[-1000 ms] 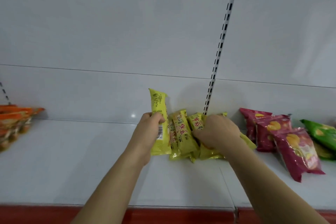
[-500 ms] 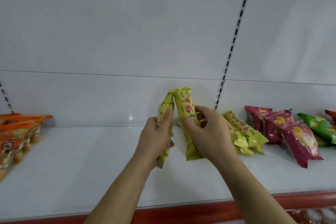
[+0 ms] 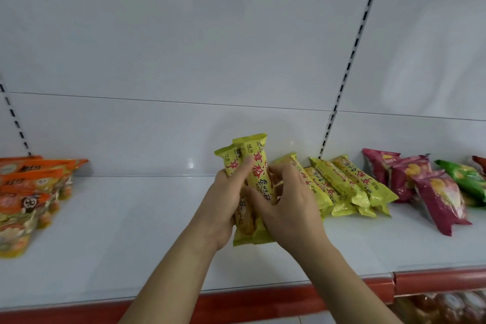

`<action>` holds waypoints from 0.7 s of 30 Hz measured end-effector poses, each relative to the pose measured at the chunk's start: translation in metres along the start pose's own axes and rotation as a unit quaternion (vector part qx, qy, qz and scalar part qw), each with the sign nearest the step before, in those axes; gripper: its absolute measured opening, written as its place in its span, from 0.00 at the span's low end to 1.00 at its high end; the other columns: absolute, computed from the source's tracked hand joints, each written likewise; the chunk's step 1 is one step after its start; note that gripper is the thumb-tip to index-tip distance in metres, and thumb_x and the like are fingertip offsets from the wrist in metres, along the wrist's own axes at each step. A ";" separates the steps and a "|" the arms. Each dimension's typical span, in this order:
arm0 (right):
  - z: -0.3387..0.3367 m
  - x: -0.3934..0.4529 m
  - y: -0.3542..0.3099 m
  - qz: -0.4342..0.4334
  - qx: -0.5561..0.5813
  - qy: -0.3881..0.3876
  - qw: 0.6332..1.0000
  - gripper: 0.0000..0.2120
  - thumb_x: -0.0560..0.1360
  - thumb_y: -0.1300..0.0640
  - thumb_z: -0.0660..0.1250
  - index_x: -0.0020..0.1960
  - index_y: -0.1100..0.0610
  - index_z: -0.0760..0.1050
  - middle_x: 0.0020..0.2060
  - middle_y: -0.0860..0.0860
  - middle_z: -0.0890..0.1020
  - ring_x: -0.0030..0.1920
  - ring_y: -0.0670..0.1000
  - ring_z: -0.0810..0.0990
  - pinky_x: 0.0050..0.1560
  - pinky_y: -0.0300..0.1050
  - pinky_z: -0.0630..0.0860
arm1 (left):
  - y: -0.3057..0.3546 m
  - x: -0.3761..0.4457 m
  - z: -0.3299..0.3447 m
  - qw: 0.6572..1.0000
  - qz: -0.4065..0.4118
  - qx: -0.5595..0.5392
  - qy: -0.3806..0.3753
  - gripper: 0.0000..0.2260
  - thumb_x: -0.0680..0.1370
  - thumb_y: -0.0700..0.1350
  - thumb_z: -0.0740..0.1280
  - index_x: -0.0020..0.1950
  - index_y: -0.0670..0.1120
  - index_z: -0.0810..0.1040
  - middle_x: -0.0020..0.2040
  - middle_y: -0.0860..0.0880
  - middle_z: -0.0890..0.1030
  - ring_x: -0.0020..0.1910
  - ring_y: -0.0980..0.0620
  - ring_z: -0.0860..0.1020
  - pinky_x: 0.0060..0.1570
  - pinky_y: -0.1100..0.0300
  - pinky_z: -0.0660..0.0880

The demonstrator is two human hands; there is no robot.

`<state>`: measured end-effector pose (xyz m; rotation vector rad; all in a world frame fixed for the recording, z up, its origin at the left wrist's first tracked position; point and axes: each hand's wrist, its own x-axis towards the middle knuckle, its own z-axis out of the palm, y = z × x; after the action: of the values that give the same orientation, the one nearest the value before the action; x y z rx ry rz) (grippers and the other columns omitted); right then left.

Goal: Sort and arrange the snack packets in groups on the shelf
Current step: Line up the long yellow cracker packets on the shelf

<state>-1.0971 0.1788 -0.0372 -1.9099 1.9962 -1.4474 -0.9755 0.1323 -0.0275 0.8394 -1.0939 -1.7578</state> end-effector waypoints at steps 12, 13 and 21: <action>-0.036 0.061 0.064 0.138 -0.323 -0.180 0.919 0.26 0.76 0.35 0.60 0.61 0.55 0.73 0.58 0.53 0.78 0.61 0.58 0.75 0.54 0.52 0.75 | -0.014 0.029 0.014 0.995 0.035 -0.021 0.094 0.14 0.76 0.50 0.75 0.55 0.42 0.84 0.44 0.44 0.86 0.40 0.47 0.85 0.44 0.52 0.82; -0.035 0.063 0.066 0.139 -0.333 -0.192 0.913 0.23 0.76 0.36 0.61 0.58 0.55 0.73 0.56 0.52 0.79 0.59 0.57 0.76 0.50 0.50 0.75 | -0.014 0.029 0.016 0.994 0.035 -0.023 0.098 0.14 0.76 0.50 0.75 0.55 0.42 0.84 0.44 0.44 0.86 0.40 0.48 0.85 0.44 0.53 0.82; -0.039 0.059 0.030 0.072 -0.039 -0.121 0.989 0.20 0.74 0.48 0.68 0.64 0.47 0.71 0.53 0.48 0.77 0.51 0.51 0.77 0.47 0.46 0.71 | -0.013 0.034 0.007 0.982 0.066 0.001 0.176 0.13 0.77 0.51 0.75 0.56 0.44 0.84 0.47 0.43 0.88 0.43 0.45 0.87 0.47 0.49 0.84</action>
<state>-1.1577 0.1490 -0.0011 -1.8242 2.0546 -1.0632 -0.9992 0.1068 -0.0401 1.0101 -0.8924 -1.4324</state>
